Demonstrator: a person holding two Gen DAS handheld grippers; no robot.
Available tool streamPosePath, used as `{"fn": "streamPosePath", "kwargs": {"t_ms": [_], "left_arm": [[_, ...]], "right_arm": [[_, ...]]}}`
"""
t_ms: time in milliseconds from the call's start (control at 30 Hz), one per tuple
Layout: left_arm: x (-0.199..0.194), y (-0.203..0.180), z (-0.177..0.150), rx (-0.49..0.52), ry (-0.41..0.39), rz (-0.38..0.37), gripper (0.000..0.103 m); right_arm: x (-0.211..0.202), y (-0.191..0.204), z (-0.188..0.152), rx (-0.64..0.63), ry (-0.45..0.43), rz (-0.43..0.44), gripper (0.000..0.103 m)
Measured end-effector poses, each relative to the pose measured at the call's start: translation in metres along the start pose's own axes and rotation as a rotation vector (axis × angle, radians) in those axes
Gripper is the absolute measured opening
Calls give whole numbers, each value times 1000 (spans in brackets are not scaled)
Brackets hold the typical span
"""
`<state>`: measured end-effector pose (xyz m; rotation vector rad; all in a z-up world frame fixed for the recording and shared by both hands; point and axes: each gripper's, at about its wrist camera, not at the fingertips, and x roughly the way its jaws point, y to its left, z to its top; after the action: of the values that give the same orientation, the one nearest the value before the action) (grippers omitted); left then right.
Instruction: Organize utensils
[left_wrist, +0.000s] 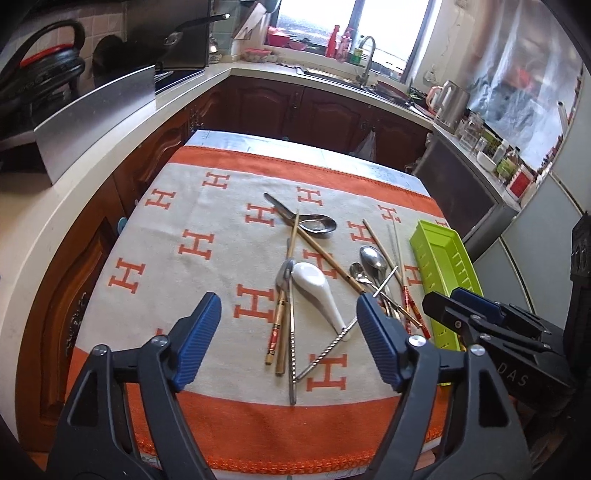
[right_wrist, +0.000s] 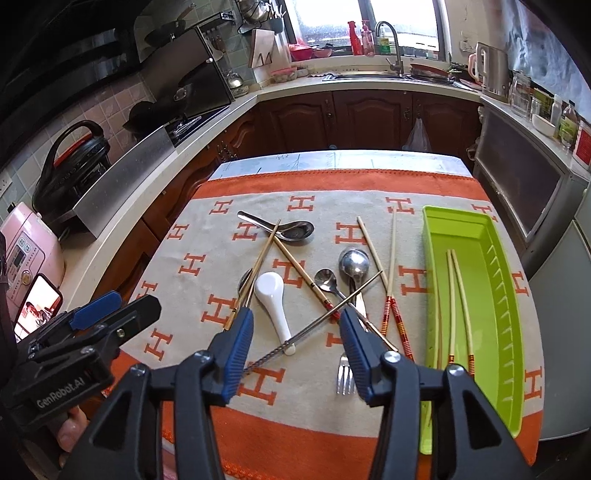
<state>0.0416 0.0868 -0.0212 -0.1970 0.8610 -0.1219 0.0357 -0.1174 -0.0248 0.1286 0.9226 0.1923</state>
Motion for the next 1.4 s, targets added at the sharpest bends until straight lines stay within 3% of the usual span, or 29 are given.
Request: {"fn": "streamPosePath", "kwargs": {"t_ms": [233, 433, 567, 800, 1133, 1233, 1400], "left_arm": [[35, 34, -8, -35, 64, 79, 76], [75, 47, -20, -58, 160, 35, 76], [96, 41, -22, -39, 193, 14, 73], [127, 23, -13, 11, 228, -10, 56], [181, 1, 2, 32, 293, 25, 52], [189, -2, 9, 27, 284, 50, 45], [197, 3, 20, -16, 278, 48, 18]], "right_arm": [[37, 5, -2, -21, 81, 7, 49], [64, 8, -6, -28, 139, 31, 49], [75, 7, -9, -35, 155, 40, 46], [94, -2, -11, -18, 193, 58, 38], [108, -16, -9, 2, 214, 93, 36], [111, -16, -8, 2, 221, 110, 33], [114, -19, -7, 7, 224, 130, 29]]}}
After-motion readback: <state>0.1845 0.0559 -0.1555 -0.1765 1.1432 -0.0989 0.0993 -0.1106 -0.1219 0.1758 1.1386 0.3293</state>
